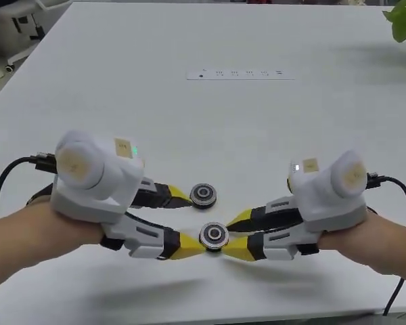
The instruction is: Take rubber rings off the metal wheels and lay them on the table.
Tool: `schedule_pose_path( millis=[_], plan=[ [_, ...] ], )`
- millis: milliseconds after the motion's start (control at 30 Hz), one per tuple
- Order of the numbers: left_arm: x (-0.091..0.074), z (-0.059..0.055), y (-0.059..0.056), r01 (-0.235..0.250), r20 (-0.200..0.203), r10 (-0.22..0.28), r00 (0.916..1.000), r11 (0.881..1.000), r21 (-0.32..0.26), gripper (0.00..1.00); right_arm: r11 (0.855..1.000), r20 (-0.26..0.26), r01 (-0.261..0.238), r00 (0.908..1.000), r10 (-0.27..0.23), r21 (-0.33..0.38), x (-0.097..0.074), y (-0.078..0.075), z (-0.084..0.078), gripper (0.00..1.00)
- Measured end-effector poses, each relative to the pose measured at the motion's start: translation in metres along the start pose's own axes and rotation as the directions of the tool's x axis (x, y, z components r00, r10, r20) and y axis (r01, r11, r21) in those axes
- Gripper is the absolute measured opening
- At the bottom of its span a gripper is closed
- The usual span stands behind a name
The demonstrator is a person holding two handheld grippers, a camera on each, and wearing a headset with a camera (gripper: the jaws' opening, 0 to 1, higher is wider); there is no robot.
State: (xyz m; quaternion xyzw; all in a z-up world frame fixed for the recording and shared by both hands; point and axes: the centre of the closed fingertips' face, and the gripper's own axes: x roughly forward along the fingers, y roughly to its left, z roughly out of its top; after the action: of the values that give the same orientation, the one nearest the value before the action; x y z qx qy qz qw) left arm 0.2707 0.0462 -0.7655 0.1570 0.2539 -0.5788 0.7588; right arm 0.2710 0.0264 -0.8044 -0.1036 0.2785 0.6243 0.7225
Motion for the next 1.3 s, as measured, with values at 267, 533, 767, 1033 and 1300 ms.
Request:
schedule_pose_path(
  millis=[267,533,767,1033,1300],
  plan=[
    [0.008,-0.004,0.0,0.008,-0.012,-0.008,0.9999,1.0,-0.003,0.4,1.0,-0.005,0.008,1.0,-0.008,-0.009,0.0,-0.002,-0.002,0.18],
    [0.014,-0.005,0.0,0.014,-0.018,-0.014,0.9997,1.0,-0.012,0.35,1.0,-0.007,0.008,0.9999,-0.008,-0.01,0.001,-0.003,-0.003,0.17],
    [0.019,-0.005,0.0,0.02,-0.023,-0.02,0.9995,1.0,-0.015,0.32,1.0,-0.005,0.008,1.0,-0.008,-0.008,0.001,-0.002,-0.004,0.16],
    [0.026,-0.008,-0.003,0.036,-0.04,-0.036,0.9986,0.999,0.003,0.26,1.0,-0.001,0.008,1.0,-0.008,-0.006,0.001,-0.002,-0.004,0.16],
    [0.03,-0.008,-0.003,0.036,-0.048,-0.035,0.9982,0.999,0.017,0.21,1.0,0.002,0.009,1.0,-0.009,-0.006,0.0,-0.002,-0.004,0.16]
  ],
)
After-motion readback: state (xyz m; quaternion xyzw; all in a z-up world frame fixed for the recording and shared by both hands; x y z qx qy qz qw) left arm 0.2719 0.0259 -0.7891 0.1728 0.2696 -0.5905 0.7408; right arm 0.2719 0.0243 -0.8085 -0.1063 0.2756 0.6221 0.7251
